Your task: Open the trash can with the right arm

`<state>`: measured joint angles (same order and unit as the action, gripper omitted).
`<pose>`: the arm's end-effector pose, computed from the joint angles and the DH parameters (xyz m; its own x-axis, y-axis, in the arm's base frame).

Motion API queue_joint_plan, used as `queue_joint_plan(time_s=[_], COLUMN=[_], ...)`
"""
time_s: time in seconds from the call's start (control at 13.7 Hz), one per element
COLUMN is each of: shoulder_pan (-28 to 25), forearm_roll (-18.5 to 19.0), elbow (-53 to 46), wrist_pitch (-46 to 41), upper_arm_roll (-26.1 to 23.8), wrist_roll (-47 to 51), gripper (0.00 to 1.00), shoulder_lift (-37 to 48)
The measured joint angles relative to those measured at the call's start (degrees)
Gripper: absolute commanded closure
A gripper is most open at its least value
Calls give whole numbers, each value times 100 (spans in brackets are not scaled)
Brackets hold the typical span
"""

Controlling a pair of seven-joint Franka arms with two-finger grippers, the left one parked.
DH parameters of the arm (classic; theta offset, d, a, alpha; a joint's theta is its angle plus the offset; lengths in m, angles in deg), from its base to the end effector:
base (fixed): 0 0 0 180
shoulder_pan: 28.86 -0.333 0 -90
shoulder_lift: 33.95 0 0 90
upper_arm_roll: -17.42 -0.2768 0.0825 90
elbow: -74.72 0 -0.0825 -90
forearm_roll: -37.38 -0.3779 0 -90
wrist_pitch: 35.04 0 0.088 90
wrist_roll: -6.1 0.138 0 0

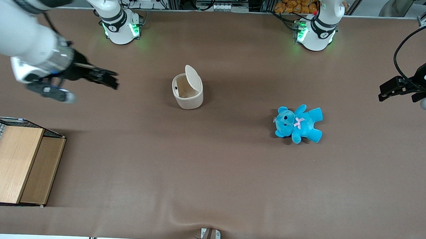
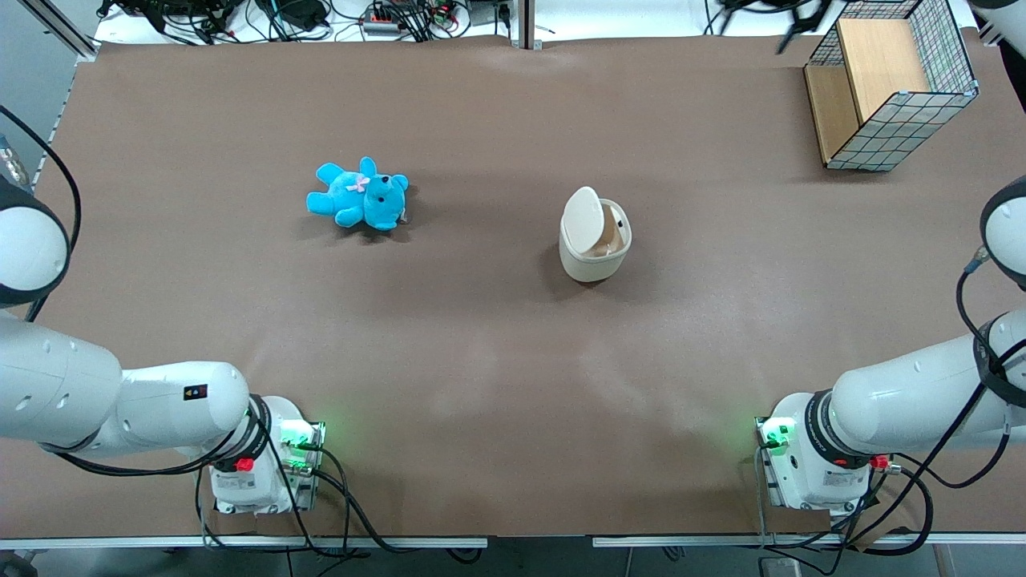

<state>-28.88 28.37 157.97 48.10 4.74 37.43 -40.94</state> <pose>0.5460 0.1403 0.5348 0.9349 -0.2955 -0.1965 -0.3181 -0.9433 -0.0946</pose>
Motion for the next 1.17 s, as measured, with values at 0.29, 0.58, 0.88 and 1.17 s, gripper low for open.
queue_joint_plan(time_s=[0.29,0.58,0.88,1.17], shoulder_pan=[12,11,16,10], forearm_roll=[41,255,366,629], elbow=[-33,-10,250,367], wrist_pitch=[-321,-503,-511,-62], upper_arm_roll=[633,934,1510,1575], wrist_roll=[-743,-1053,-1905,-2137], gripper=[0,0,0,0], shoulder_lift=[455,902,1113,1096])
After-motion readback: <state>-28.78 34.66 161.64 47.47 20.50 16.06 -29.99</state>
